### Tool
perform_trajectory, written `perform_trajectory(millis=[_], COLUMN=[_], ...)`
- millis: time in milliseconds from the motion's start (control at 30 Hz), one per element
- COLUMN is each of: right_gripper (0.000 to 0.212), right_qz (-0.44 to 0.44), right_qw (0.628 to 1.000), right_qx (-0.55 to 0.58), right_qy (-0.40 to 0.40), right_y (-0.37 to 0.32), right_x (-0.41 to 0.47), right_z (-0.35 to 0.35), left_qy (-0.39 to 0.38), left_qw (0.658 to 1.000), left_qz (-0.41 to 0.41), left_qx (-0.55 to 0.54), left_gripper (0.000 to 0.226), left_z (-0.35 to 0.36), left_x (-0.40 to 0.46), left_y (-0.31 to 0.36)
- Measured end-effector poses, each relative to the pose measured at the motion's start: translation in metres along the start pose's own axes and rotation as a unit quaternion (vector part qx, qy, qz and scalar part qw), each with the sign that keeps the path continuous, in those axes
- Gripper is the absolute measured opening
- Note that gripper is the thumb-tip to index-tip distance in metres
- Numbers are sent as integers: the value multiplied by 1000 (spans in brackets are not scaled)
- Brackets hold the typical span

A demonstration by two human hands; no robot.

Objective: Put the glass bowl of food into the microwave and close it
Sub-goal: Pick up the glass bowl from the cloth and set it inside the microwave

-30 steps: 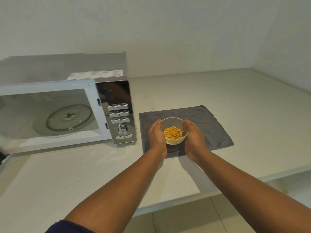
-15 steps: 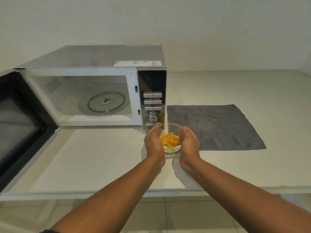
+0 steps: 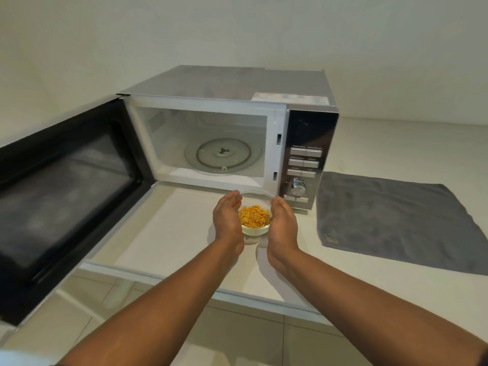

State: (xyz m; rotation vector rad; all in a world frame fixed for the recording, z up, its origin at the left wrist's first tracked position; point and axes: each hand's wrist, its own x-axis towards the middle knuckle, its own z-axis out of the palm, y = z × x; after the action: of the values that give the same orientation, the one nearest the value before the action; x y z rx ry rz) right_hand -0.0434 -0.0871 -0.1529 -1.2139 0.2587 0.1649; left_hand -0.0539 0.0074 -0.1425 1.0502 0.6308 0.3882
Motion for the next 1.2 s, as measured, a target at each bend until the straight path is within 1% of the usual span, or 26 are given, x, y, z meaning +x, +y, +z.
perform_trajectory(millis=[133,267,367,500,567,633,700,833,867,967,1000,1067,1100,1200], right_gripper=[37,42,45,48,42,32,23,18,21,49,54,53,53,72], right_qz=[-8,-23,-31,-37,-31,-19,-7,-14,-17,-21,-20,-22,-24,-21], right_qw=[999,997,995,993,993,994,995,997,997,996,996,996,996,997], right_qx=[-20,-30,-53,-73,-72,-66,-59,-59,-62,-79,-84,-88,-86,-71], right_qy=[-35,-66,-77,-79,-83,-80,-76,-55,-52,-35,-25,-10,-5,4], right_y=[0,-6,-15,-28,-32,-37,-43,-49,-51,-53,-54,-53,-52,-49], right_x=[4,19,39,68,81,98,109,126,131,146,152,164,169,177], right_z=[32,62,84,111,122,133,140,157,163,172,175,179,180,182], left_qy=[5,-3,-20,-45,-52,-64,-75,-95,-101,-111,-108,-99,-95,-87], left_qw=[1000,999,999,998,997,997,996,995,995,993,993,994,994,996], left_qz=[23,41,46,47,38,29,21,2,-1,-6,-8,-14,-16,-17], left_qx=[-16,-17,-13,-24,-36,-43,-31,-6,-6,-33,-38,-44,-43,-26], left_gripper=[23,27,30,28,26,24,22,31,32,30,27,19,18,32], left_z=[-13,-20,-18,-9,-6,-2,3,18,21,28,30,35,37,41], left_x=[24,54,80,111,124,141,153,177,184,202,210,221,227,242], left_y=[23,47,66,88,97,105,111,120,124,127,127,127,127,123])
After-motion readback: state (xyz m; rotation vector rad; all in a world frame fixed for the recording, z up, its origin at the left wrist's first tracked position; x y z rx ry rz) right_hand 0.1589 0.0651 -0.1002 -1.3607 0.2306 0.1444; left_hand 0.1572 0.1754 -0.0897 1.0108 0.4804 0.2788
